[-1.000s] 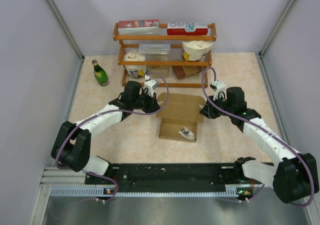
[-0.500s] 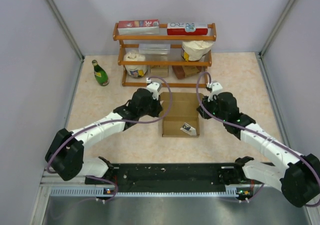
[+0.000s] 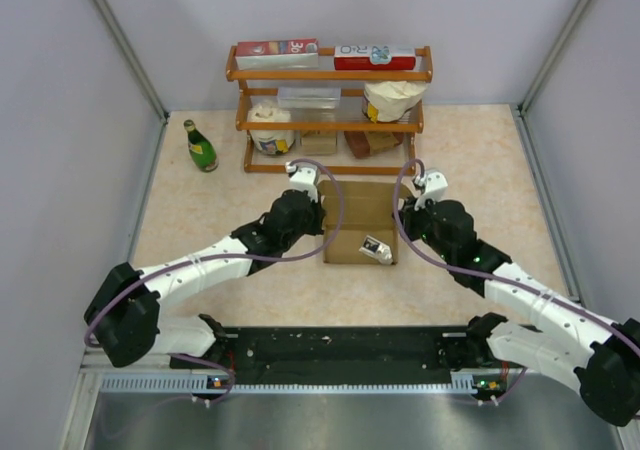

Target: Fold the paper box

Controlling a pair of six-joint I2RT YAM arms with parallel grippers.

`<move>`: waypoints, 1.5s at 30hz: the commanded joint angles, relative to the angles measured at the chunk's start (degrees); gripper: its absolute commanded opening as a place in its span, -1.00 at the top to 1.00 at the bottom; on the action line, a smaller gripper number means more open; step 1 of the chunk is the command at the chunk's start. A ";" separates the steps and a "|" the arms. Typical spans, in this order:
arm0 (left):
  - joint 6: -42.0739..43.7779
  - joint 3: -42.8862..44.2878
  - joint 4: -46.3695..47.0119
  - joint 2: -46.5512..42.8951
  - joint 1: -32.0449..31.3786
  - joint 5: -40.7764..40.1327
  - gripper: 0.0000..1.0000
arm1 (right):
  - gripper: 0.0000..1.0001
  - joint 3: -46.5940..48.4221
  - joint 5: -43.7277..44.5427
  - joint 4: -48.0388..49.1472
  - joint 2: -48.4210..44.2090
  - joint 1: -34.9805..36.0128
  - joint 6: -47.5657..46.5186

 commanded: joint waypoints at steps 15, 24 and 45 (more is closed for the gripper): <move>-9.76 -3.63 14.74 3.81 -10.18 -10.72 0.72 | 0.68 -10.16 5.21 9.93 -6.93 3.89 0.78; -11.08 -6.36 17.20 4.34 -12.91 -13.80 0.72 | 0.71 -15.53 6.62 12.22 -11.50 6.18 0.70; -15.74 -13.75 20.64 2.67 -23.63 -24.26 0.76 | 0.66 -21.33 14.26 2.73 -22.84 14.26 6.41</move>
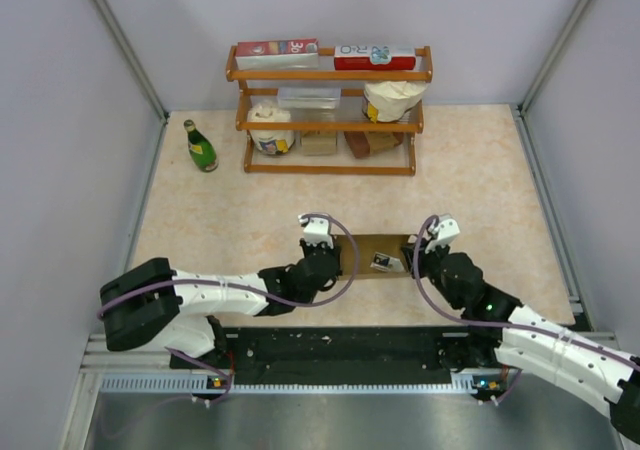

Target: Fold the paper box

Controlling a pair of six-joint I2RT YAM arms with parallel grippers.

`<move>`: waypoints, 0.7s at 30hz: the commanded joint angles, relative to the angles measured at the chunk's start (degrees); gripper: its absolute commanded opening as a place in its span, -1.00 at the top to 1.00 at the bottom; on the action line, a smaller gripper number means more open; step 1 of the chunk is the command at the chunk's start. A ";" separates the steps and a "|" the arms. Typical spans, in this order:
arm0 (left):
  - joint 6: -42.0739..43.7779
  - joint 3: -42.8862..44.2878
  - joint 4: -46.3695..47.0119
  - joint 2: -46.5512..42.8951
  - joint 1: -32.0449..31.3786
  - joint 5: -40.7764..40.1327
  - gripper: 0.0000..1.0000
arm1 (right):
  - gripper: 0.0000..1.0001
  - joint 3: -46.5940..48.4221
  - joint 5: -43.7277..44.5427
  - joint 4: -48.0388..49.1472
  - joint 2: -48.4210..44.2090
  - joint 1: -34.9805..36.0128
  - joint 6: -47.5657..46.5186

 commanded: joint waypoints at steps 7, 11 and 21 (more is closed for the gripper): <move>-4.14 -1.40 2.31 -0.78 -6.21 -2.66 0.75 | 0.54 0.42 3.94 -10.95 -5.94 5.88 7.60; -4.23 -1.84 2.14 0.10 -8.23 -5.12 0.75 | 0.34 0.68 5.53 -15.87 -8.49 6.77 10.42; -8.44 -1.49 -0.94 3.43 -9.99 -8.55 0.74 | 0.04 4.81 5.18 -27.13 -13.85 6.77 14.02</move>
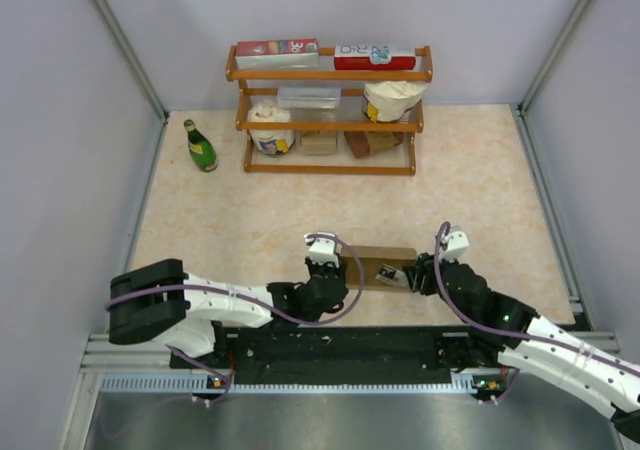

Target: Fold the paper box

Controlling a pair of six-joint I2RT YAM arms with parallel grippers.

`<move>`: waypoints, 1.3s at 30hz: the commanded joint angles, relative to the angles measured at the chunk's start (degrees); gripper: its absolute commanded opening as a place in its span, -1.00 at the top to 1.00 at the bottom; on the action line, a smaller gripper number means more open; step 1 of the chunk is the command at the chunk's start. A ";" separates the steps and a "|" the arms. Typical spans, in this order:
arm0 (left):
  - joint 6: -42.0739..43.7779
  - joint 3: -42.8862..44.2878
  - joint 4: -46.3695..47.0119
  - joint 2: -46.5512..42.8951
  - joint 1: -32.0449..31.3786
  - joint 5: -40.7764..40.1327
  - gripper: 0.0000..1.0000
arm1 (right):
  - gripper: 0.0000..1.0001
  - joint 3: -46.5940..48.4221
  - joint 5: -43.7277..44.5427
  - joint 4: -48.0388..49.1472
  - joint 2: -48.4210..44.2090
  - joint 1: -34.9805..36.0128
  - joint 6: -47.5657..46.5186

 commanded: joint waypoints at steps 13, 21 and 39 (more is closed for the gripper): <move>-6.30 0.79 -3.33 4.50 -2.08 -2.83 0.76 | -0.07 10.92 -1.36 -14.33 -9.37 0.83 6.46; -6.83 2.46 -5.00 5.73 -2.35 -3.89 0.76 | -0.09 17.86 -1.02 -18.82 -13.76 0.74 8.66; -4.63 5.53 -7.29 6.44 -3.58 -4.06 0.67 | 0.54 28.50 -2.85 -11.44 13.20 0.74 4.45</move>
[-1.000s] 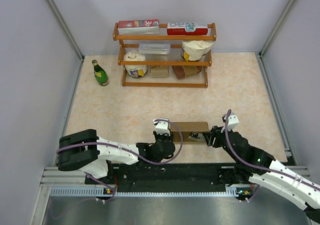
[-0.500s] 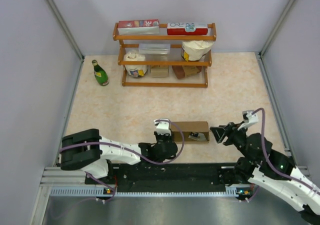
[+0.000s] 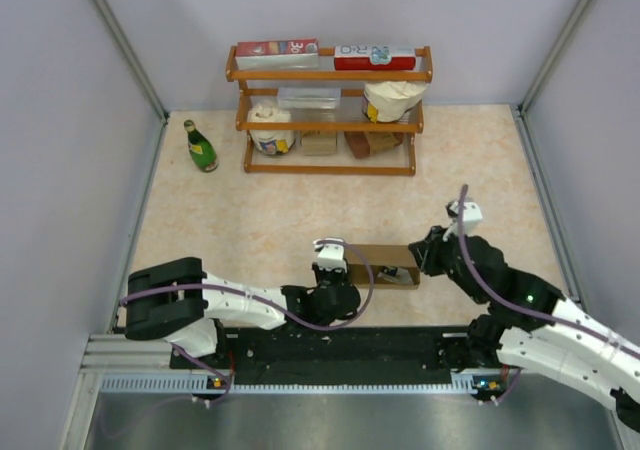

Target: Fold the paper box

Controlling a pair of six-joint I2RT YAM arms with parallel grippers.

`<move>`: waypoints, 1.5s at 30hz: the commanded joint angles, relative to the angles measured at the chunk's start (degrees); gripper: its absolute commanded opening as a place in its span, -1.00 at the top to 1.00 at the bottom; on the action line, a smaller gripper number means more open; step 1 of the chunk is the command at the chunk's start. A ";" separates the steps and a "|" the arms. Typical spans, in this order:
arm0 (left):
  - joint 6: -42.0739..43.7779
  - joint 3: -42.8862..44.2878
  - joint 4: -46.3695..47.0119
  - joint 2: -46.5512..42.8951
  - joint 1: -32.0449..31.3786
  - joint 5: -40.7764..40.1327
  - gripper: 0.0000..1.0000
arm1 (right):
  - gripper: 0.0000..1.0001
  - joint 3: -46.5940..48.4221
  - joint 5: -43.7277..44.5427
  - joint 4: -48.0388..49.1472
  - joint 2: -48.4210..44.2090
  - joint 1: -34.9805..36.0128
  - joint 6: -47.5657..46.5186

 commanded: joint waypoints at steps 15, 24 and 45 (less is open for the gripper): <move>2.39 1.80 -2.09 -2.87 -1.53 2.96 0.42 | 0.81 -0.90 -7.42 8.61 16.26 -1.52 0.38; 5.47 1.71 -1.03 -6.64 -1.62 13.85 -0.27 | 0.81 -3.62 -11.30 11.25 17.40 -4.16 0.56; 0.46 -6.30 -6.11 -33.61 -9.43 31.72 -0.29 | 0.81 -8.46 -14.20 13.09 17.84 -4.69 1.70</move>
